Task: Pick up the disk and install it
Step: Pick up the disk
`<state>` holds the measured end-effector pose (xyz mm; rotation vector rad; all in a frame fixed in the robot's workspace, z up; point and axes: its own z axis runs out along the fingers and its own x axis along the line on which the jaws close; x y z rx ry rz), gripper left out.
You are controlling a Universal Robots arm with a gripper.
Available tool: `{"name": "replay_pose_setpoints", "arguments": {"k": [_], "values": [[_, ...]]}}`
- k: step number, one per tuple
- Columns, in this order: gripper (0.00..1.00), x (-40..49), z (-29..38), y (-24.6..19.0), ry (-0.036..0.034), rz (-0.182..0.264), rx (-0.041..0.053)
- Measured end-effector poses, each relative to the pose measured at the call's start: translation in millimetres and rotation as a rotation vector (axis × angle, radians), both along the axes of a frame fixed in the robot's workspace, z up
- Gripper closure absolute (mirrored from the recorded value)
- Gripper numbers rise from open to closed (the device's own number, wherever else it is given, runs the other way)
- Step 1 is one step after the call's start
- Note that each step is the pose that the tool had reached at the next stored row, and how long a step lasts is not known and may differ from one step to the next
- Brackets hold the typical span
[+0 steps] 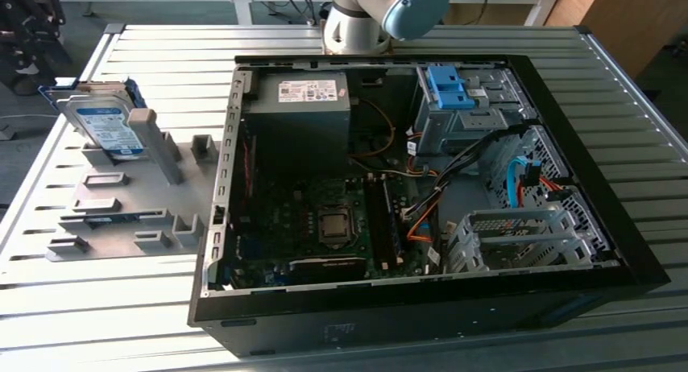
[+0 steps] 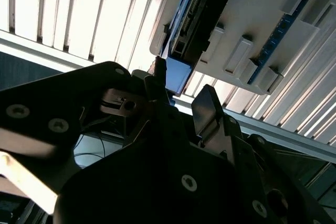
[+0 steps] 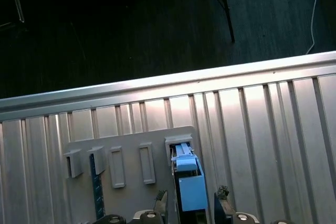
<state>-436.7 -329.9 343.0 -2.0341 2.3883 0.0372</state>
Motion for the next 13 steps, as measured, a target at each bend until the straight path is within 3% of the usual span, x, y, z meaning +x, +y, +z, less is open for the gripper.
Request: {"name": "replay_pose_setpoints", "arguments": {"k": [13], "values": [[0.53, 0.0, -2.7, 0.0, -0.0001, 0.018, 0.0001]]}}
